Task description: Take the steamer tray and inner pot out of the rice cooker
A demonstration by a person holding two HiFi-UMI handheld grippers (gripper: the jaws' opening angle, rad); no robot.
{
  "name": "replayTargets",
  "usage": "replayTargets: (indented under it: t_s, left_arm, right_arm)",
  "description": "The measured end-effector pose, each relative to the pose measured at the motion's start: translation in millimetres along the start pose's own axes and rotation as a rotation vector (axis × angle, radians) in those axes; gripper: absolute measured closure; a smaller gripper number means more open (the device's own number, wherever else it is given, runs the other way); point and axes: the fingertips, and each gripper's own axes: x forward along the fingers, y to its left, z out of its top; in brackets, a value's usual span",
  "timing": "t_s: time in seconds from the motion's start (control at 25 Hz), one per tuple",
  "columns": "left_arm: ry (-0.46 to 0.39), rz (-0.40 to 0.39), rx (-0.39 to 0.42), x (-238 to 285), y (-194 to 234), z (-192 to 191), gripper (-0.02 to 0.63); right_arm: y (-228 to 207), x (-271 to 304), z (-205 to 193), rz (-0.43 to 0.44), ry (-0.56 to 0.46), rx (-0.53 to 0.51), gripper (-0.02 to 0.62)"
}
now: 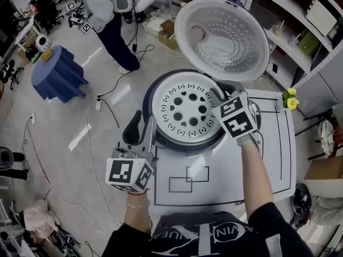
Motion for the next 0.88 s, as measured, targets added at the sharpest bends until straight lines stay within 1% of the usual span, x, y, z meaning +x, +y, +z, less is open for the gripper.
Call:
replayTargets:
  t_s: [0.16,0.2,0.32,0.36,0.48,0.56,0.68,0.88]
  left_arm:
    - [0.0,0.001,-0.007,1.0,0.8,1.4,0.492]
    - [-0.001,0.002,-0.012,1.0,1.9,2.1,0.492]
    - [-0.004,0.004,-0.017,1.1,2.1,2.4,0.492]
    - [-0.003,0.002,-0.016,1.6,1.2,2.3,0.492]
    - [0.001,-0.01,-0.017,3.7,1.3,2.9,0.492]
    - [0.006,-0.017,-0.019,4.8,2.2,2.5,0.492]
    - [0.021,-0.033,-0.016,7.0,-1.2,0.8,0.482]
    - [0.065,-0.048,0.022,14.1,-4.9,0.5,0.446]
  right_arm:
    - [2.1,-1.7,8.3,-0.025,-0.013,-0.146,0.495]
    - [1.7,-2.1,9.4,-0.025,-0.02,-0.145,0.495]
    - [-1.3,-3.9,9.0,0.001,-0.069,-0.013,0.508]
    - [-2.3,-5.4,9.0,0.0,-0.085,0.009,0.511]
    - [-5.7,-13.5,21.0,-0.03,-0.158,-0.002,0.523]
    - [-7.3,-19.0,32.1,-0.029,-0.199,-0.007,0.529]
    - [-8.1,-27.2,40.5,-0.022,-0.234,-0.012,0.531]
    - [-10.8,-47.2,53.9,-0.038,-0.332,0.01,0.535]
